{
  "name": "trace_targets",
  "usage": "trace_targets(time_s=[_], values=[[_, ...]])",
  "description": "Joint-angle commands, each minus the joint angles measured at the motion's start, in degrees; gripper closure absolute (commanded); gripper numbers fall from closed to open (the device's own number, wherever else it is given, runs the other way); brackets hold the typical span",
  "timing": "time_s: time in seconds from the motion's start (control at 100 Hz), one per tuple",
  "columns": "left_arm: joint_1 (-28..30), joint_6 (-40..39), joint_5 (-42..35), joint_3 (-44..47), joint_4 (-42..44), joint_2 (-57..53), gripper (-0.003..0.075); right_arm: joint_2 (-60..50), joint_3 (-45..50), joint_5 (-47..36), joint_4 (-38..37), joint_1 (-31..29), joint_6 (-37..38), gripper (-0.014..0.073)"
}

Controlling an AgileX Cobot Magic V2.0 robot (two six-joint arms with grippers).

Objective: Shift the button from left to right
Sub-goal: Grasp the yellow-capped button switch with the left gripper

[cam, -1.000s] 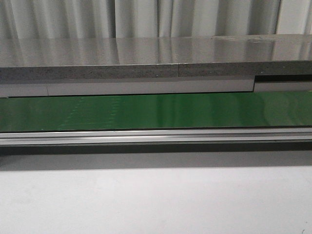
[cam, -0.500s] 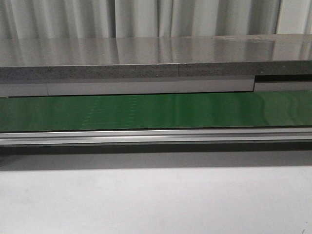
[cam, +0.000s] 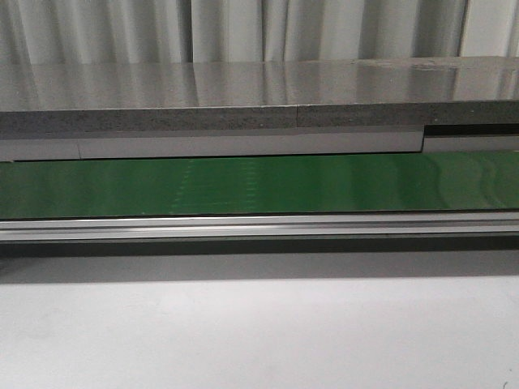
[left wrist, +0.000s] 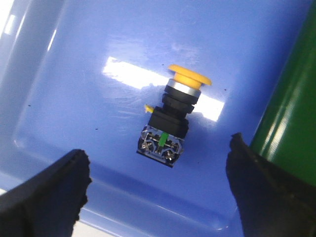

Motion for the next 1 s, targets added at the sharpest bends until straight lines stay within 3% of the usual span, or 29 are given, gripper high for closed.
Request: trace_targets(time_s=[0.0, 0.99], values=[[0.1, -0.1, -2.9, -1.9, -1.2, -0.9, 0.0176, -1.1, -0.9, -4.5, 0.1, 0.2, 0.0, 0.0662], [0.1, -0.1, -6.4, -1.9, 0.2, 12.0, 0.0176, -1.1, -0.9, -4.5, 0.1, 0.2, 0.0, 0.0662]])
